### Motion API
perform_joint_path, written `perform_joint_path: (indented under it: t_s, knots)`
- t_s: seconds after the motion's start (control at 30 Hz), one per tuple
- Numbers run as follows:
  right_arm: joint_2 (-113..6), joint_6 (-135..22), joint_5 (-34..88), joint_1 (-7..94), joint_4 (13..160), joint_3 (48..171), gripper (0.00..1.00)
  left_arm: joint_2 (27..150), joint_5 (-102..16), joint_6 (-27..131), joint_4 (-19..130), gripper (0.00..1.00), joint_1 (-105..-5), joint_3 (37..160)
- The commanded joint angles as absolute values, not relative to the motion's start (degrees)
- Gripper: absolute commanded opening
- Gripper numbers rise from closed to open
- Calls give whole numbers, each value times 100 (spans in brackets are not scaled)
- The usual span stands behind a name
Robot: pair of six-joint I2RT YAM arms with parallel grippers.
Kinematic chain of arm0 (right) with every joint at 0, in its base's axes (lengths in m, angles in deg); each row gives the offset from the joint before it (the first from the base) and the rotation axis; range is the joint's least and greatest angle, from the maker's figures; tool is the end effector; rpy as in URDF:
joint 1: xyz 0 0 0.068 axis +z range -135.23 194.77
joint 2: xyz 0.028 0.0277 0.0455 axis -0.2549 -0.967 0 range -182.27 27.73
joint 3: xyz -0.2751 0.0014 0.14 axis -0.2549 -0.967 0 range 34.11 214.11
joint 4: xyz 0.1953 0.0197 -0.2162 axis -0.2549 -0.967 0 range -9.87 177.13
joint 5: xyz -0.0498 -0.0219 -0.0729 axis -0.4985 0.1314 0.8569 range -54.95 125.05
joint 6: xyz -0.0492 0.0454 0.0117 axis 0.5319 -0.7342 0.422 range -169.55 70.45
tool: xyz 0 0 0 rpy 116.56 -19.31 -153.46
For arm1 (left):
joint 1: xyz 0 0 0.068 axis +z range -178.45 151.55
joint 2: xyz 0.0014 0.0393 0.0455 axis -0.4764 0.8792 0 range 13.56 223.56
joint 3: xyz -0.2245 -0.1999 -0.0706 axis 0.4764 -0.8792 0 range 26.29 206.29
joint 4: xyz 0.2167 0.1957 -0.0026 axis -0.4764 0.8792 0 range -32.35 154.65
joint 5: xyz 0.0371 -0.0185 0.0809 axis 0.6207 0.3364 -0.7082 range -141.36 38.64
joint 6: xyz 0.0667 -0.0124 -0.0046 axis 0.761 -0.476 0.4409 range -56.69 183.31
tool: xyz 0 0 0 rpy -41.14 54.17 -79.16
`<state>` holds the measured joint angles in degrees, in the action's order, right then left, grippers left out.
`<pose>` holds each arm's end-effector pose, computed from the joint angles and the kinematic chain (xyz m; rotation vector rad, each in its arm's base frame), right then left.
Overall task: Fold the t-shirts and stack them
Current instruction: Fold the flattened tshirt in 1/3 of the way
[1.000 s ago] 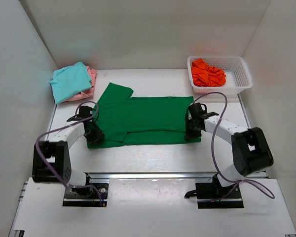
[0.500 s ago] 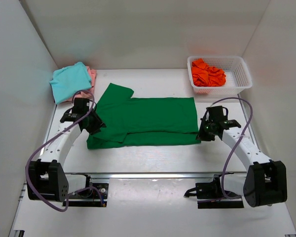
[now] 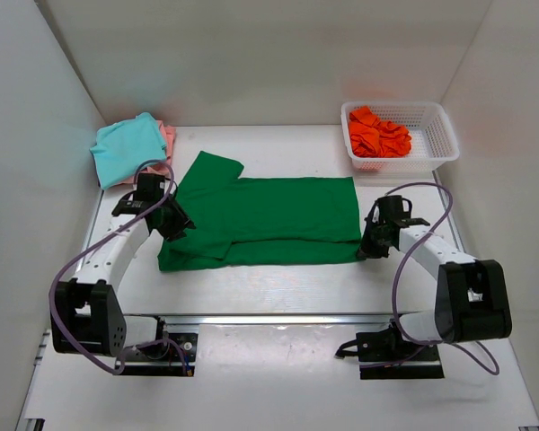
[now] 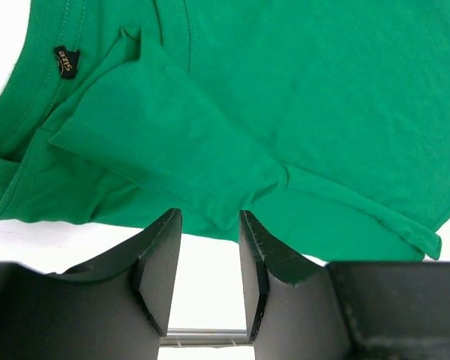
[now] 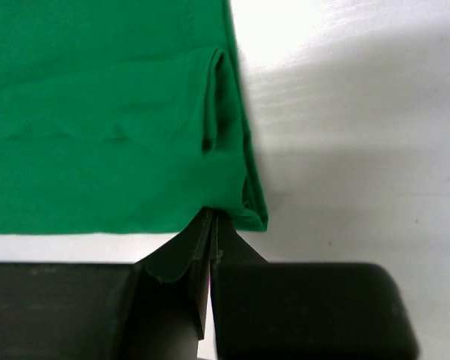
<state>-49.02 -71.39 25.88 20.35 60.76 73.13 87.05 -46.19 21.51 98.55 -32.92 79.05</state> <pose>0.2609 0.0344 0.1691 0.3347 2.6975 0.3600 0.2748 -0.0265 0.2471 -0.8338 2.5641 -0.3794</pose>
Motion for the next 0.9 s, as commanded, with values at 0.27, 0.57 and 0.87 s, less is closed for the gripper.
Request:
perform_joint_path:
  t_s: [0.27, 0.57, 0.87]
  knots:
    - [-5752, -7178, 2363, 1952, 6691, 8112, 0, 9063, -4521, 2192, 9720, 47, -3276, 8377]
    - [-6411, -7178, 2520, 1890, 6226, 8947, 0, 9669, -4406, 2156, 9526, 48, -3153, 8825]
    - [-6184, -7275, 2407, 1741, 5698, 8351, 0, 10127, -4283, 2086, 9369, 48, -3109, 9142]
